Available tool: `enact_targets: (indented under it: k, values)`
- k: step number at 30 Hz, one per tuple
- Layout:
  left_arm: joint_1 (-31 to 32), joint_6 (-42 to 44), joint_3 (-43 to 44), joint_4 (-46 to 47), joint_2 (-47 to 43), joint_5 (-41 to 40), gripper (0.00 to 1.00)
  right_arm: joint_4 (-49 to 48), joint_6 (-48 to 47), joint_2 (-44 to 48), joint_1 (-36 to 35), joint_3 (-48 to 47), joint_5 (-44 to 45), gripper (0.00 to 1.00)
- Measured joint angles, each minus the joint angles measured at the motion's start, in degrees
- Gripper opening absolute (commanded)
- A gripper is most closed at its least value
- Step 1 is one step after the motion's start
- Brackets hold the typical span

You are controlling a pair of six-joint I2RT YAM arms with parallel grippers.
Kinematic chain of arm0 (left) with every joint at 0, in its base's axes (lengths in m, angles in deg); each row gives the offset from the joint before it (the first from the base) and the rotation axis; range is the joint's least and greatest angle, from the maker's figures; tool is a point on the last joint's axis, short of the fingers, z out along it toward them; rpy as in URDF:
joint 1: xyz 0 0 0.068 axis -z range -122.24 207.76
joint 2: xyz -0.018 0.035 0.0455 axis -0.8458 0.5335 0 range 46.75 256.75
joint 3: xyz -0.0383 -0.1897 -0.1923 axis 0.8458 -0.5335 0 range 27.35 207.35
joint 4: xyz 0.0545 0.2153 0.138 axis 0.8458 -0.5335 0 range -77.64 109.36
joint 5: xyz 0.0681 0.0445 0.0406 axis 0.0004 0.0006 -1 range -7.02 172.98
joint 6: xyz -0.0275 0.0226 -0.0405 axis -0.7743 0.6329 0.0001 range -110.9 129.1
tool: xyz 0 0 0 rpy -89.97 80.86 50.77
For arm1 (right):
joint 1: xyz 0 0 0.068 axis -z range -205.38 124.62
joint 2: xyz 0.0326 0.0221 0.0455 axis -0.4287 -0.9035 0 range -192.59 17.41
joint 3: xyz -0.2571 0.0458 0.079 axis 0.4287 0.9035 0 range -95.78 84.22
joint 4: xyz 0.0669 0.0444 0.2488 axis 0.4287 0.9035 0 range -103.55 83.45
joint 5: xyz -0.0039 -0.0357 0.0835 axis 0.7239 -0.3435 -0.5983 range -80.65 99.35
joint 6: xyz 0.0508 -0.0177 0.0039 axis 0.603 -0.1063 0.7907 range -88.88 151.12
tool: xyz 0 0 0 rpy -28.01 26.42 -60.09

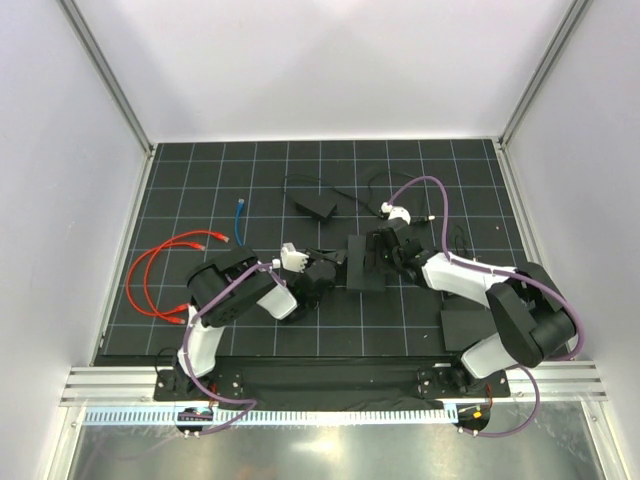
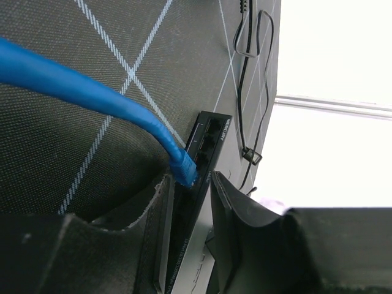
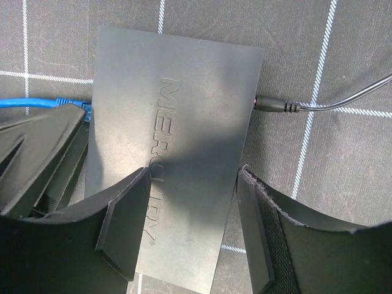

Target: Pull the plug from the switch port

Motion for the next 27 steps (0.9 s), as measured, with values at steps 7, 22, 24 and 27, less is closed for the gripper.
enact_targets:
  k: [7, 22, 24, 27]
  values:
    - [-0.02, -0.48, 0.00, 0.57, 0.81, -0.17, 0.21, 0.02, -0.31, -0.61, 0.09, -0.68, -0.24, 0.63]
    - [-0.24, 2.10, -0.07, 5.99, 3.04, -0.26, 0.00, 6.82, -2.23, -2.49, -0.09, -6.49, 3.04, 0.65]
    - [-0.24, 2.75, -0.07, 6.12, 3.04, -0.04, 0.00, 9.60, -2.86, -2.84, -0.57, -9.55, 4.50, 0.65]
    - [-0.24, 3.65, -0.07, 6.36, 3.04, 0.26, 0.00, 12.94, -3.45, -3.58, -1.90, -14.40, 5.99, 0.65]
